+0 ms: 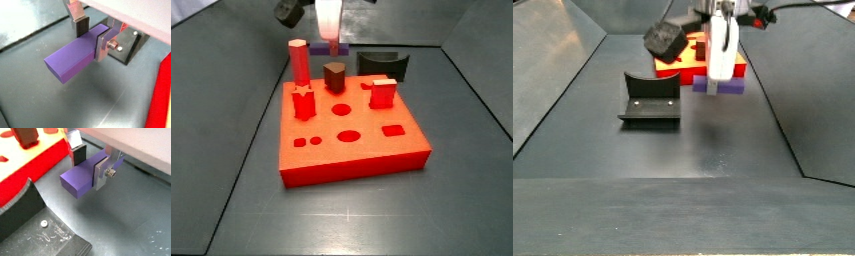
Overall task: Pick up the rectangle object. Move up. Place the rectangle object on the fixture. Regrasp the rectangle object. Move to above the board. Insert the rectangle object.
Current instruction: Place the rectangle object on the fixture.
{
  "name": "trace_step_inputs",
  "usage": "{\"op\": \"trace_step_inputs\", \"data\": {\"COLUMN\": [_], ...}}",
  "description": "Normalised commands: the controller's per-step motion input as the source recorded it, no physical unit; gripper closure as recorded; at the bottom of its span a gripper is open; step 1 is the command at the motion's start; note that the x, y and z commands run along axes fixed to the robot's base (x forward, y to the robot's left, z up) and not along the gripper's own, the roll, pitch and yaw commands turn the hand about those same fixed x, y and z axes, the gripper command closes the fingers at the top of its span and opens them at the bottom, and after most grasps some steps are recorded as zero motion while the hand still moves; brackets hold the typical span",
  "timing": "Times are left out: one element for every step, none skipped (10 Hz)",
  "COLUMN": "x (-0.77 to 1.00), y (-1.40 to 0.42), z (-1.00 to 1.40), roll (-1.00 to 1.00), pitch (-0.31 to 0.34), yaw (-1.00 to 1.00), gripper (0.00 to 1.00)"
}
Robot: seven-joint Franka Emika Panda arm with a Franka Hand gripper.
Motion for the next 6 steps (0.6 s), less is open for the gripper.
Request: {"op": "trace_step_inputs", "data": {"x": [0.00, -0.01, -0.02, -0.02, -0.02, -0.02], "y": [0.00, 0.00, 0.00, 0.00, 0.00, 0.00], "z": [1.00, 1.00, 1.00, 1.00, 1.00, 0.96], "roll": [0.00, 0.00, 0.00, 0.00, 0.00, 0.00], "pitch": [0.009, 0.023, 0.024, 0.029, 0.037, 0.040], "yaw": [0.00, 0.00, 0.00, 0.00, -0.01, -0.01], "gripper": [1.00, 1.00, 1.00, 1.00, 1.00, 1.00]}}
